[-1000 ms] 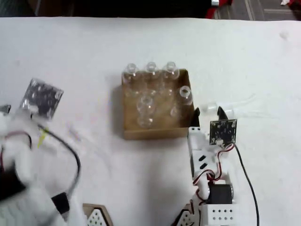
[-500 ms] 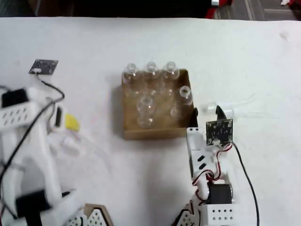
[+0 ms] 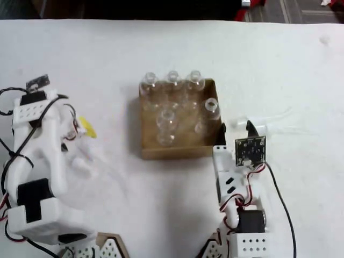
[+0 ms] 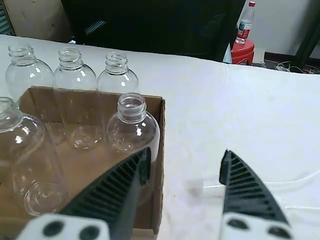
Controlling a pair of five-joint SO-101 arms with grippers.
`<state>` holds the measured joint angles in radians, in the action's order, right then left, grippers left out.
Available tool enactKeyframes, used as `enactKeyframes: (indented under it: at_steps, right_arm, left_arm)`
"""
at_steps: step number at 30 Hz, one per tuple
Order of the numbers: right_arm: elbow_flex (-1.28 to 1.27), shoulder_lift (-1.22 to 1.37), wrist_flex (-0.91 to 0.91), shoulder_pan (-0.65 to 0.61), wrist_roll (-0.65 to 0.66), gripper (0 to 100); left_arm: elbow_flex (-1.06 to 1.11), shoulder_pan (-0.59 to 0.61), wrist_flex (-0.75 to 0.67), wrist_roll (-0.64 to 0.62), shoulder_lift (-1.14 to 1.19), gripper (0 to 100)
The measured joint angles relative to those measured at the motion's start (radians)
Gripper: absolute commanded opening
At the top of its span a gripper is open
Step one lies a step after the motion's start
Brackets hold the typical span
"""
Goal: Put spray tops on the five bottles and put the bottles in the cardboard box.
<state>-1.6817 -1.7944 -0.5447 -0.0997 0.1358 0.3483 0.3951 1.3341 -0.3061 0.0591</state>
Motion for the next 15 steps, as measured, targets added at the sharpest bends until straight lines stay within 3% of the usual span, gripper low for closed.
enactKeyframes:
  at_steps: [6, 15]
  right_arm:
    - [0.0, 0.0, 0.0, 0.0, 0.0, 20.1]
    - [0.0, 0.0, 0.003, 0.0, 0.0, 20.1]
  left_arm:
    - [0.012, 0.0, -0.041, -0.12, 0.058, 29]
    - [0.012, -0.048, -0.055, -0.155, 0.141, 28]
